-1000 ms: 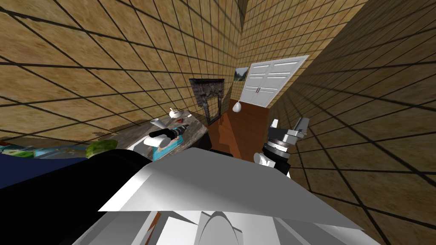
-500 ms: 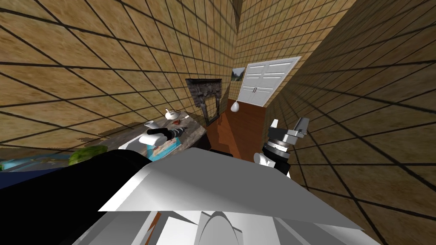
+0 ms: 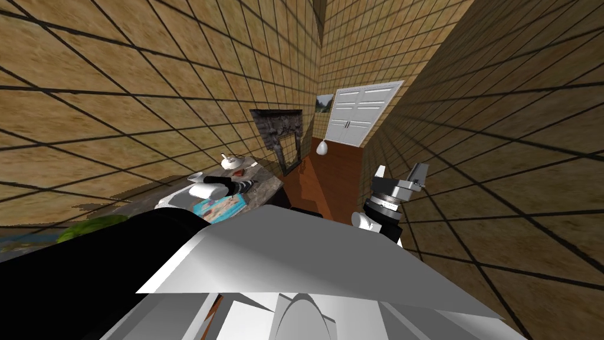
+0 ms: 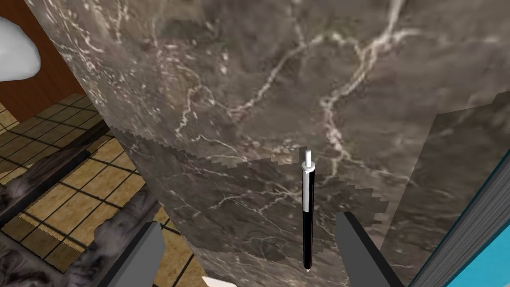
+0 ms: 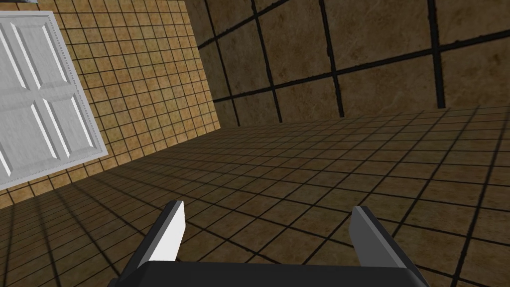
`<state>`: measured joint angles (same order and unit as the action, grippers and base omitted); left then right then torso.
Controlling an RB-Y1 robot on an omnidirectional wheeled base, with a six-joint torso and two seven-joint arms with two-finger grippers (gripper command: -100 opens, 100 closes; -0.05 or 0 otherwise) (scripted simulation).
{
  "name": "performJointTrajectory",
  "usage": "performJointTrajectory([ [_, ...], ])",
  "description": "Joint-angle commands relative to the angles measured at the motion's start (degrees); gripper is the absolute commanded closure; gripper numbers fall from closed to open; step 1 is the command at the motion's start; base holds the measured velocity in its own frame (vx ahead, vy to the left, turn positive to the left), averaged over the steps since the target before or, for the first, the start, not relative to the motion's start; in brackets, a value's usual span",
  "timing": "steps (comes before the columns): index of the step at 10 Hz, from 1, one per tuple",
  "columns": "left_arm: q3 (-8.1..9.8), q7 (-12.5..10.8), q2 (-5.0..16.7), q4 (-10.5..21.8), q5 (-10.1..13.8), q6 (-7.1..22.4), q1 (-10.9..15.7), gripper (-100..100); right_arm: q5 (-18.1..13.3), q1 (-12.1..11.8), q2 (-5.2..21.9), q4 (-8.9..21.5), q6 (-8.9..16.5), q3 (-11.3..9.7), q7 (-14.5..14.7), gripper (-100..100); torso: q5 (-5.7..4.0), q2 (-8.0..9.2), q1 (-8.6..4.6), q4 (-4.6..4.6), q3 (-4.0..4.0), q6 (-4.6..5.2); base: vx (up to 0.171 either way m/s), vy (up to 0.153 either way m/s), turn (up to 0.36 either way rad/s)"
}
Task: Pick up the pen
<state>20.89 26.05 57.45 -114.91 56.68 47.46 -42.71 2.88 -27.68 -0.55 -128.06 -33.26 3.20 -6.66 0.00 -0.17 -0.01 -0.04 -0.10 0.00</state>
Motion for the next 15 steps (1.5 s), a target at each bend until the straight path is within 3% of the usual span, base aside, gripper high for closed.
performJointTrajectory([
  [1,-0.5,0.1,1.6,1.1,1.8,2.0,0.4,-100,0.0,0.0,0.0,0.0,0.0,0.0,0.0,0,0.0,0.0,0.0,0.0,0.0,0.0,0.035,0.004,-0.042],
  [3,-1.14,0.2,5.7,3.4,5.6,5.7,-0.3,-100,0.0,0.0,0.0,0.0,0.0,0.0,0.0,0,0.0,0.01,0.0,0.0,0.01,-0.01,0.035,-0.001,-0.112],
  [4,-1.14,0.2,5.7,3.4,6.4,6.3,-0.3,-100,0.0,0.0,0.0,0.0,0.0,0.0,0.0,0,0.0,0.01,-0.01,0.0,0.0,-0.02,0.027,0.004,-0.058],
  [7,-2.55,0.3,10.9,6.6,12.0,11.6,-1.3,-100,0.0,0.0,0.0,0.0,0.0,0.0,0.0,0,0.0,0.0,-0.01,0.0,0.0,-0.02,0.04,0.004,-0.121],
  [8,-2.55,0.3,10.9,6.6,12.6,11.8,-1.3,-100,0.0,0.0,0.0,0.0,0.0,0.0,0.0,0,0.0,-0.02,-0.01,-0.01,-0.01,-0.02,0.027,0.007,-0.048],
  [11,-4.05,0.3,15.1,9.2,17.5,16.1,-2.1,-100,0.0,0.0,0.0,0.0,0.0,0.0,0.0,0,0.01,0.05,0.0,0.01,0.03,-0.03,0.026,0.005,-0.097],
  [15,-5.78,0.2,19.0,11.5,22.1,20.0,-3.0,-100,0.0,0.0,0.0,0.0,0.0,0.0,0.0,0,0.01,0.07,-0.01,0.02,0.04,-0.05,0.024,0.007,-0.077],
])
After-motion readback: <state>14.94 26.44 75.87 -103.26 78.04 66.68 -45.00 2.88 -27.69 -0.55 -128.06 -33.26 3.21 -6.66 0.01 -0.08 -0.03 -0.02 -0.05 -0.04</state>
